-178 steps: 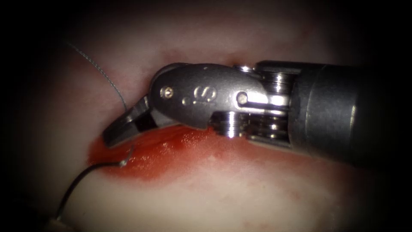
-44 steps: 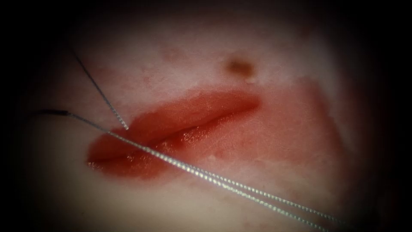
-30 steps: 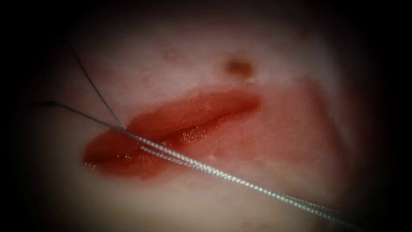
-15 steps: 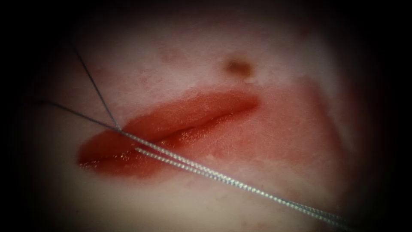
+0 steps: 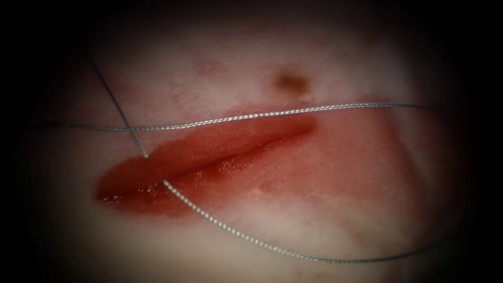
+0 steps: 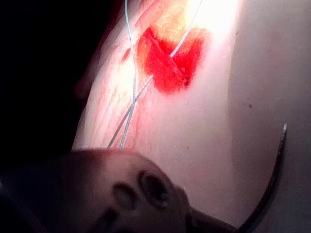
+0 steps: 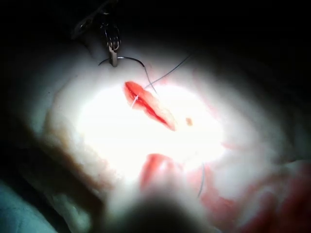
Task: Wound Closure
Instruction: Mistakenly pull the suture through with the right tool.
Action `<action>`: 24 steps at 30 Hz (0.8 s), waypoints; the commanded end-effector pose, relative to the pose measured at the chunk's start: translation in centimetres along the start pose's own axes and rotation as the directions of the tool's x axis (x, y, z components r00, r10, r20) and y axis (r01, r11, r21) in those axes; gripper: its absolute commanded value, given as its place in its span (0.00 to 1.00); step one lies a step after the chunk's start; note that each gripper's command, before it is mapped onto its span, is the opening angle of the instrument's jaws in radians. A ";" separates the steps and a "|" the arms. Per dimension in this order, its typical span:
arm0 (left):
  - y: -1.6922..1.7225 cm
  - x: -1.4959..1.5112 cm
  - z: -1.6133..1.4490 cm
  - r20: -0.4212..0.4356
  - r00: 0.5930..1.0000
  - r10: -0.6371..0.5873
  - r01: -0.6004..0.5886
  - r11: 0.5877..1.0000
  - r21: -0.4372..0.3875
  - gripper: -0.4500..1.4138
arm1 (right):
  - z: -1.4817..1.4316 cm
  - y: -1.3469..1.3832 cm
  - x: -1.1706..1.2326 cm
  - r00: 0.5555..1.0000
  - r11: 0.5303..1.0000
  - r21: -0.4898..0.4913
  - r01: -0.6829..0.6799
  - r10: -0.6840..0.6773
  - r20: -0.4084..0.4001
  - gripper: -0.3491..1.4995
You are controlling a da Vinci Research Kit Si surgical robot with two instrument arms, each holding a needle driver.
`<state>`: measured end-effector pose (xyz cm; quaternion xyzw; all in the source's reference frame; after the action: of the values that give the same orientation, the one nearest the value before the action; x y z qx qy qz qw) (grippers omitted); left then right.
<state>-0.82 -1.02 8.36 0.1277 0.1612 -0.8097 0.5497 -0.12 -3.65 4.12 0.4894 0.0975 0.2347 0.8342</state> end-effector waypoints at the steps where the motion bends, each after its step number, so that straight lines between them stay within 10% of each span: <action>1: -0.08 -0.06 -0.05 -0.005 1.000 -0.009 0.009 1.000 0.008 0.00 | -0.07 0.00 0.22 0.999 0.999 -0.026 0.027 -0.028 -0.022 0.00; 12: -0.53 0.29 -0.09 -0.133 0.990 0.043 -0.022 0.987 0.157 0.00 | 0.35 -0.71 1.69 0.915 0.934 -0.048 0.353 -0.355 -0.191 0.00; 24: -0.70 0.31 -0.16 -0.113 0.991 0.065 -0.043 0.980 0.192 0.00 | 0.89 -0.85 2.81 0.833 0.840 -0.254 0.480 -0.527 -0.170 0.00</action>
<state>-1.56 -1.09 8.19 0.2337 0.1145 -0.7968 0.5454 2.78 -3.38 4.09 0.3218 0.2918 0.0727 0.8978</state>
